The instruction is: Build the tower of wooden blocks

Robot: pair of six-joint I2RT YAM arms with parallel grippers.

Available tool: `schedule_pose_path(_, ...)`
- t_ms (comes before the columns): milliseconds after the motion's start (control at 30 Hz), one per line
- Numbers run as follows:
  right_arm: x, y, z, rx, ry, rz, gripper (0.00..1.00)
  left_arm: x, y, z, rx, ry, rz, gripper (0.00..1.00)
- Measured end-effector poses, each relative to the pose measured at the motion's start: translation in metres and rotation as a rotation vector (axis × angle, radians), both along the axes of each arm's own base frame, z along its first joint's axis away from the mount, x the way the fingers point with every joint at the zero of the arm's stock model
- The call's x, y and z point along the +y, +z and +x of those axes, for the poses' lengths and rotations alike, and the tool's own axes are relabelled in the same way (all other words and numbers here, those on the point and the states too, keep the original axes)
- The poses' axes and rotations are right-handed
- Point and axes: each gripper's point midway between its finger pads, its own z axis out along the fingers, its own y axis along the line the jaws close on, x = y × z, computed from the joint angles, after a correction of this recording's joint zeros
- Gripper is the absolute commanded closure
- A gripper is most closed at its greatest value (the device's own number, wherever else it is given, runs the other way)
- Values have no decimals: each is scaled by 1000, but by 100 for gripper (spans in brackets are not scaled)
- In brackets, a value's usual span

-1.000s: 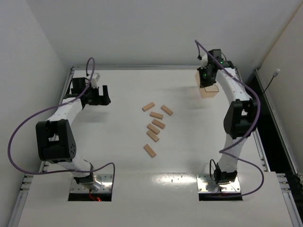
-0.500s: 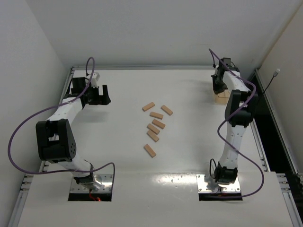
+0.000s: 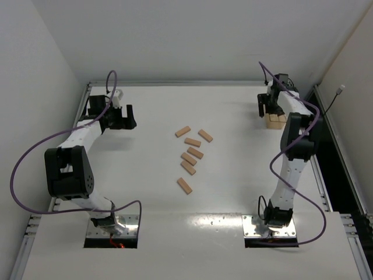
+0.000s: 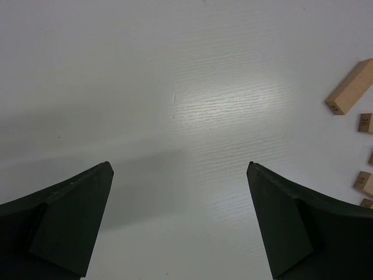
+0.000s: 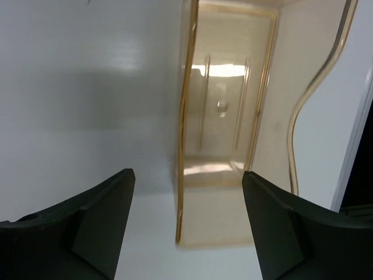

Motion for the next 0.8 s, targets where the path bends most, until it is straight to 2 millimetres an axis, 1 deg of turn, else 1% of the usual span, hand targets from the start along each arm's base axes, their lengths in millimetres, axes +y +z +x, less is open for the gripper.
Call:
schedule_pose_path(67,12,12,-17,-1,29,20,27,-1,1,0,-2,-3,-2,0)
schedule_pose_path(133,26,42,-25,-63,70,24,26,-5,3,-1,-9,-16,0,0)
schedule_pose_path(167,37,62,-29,-111,100,26,26,-8,5,-1,-16,-26,5,0)
schedule_pose_path(233,62,111,-34,-228,176,25,26,-19,10,-2,-30,-63,16,0)
schedule_pose_path(300,92,162,-39,-364,267,35,26,-48,15,-7,-41,-147,34,0)
schedule_pose_path(333,104,179,-43,-409,307,41,26,-64,16,-10,-40,-193,42,0)
schedule_pose_path(367,119,196,-47,-452,353,52,26,-80,17,-13,-40,-239,50,4)
schedule_pose_path(400,134,209,-53,-484,397,67,26,-102,18,-18,-41,-299,67,7)
schedule_pose_path(433,144,214,-57,-497,429,82,26,-122,19,-23,-45,-357,78,15)
schedule_pose_path(467,150,214,-61,-497,449,94,26,-141,20,-27,-48,-407,87,17)
schedule_pose_path(500,156,209,-64,-490,463,105,26,-160,20,-30,-53,-455,97,18)
schedule_pose_path(533,159,199,-69,-467,472,115,26,-175,19,-32,-54,-497,104,29)
schedule_pose_path(567,161,184,-75,-429,475,124,26,-190,16,-34,-49,-534,115,33)
schedule_pose_path(600,162,170,-81,-392,476,133,26,-199,11,-35,-37,-557,125,35)
schedule_pose_path(667,163,145,-95,-317,471,152,26,-209,2,-27,-15,-571,144,35)
schedule_pose_path(700,162,137,-100,-292,467,158,26,-210,-4,-20,-1,-568,151,35)
schedule_pose_path(733,162,131,-104,-274,463,163,26,-212,-9,-12,8,-562,160,35)
schedule_pose_path(800,162,126,-108,-256,457,171,26,-214,-19,4,23,-547,176,35)
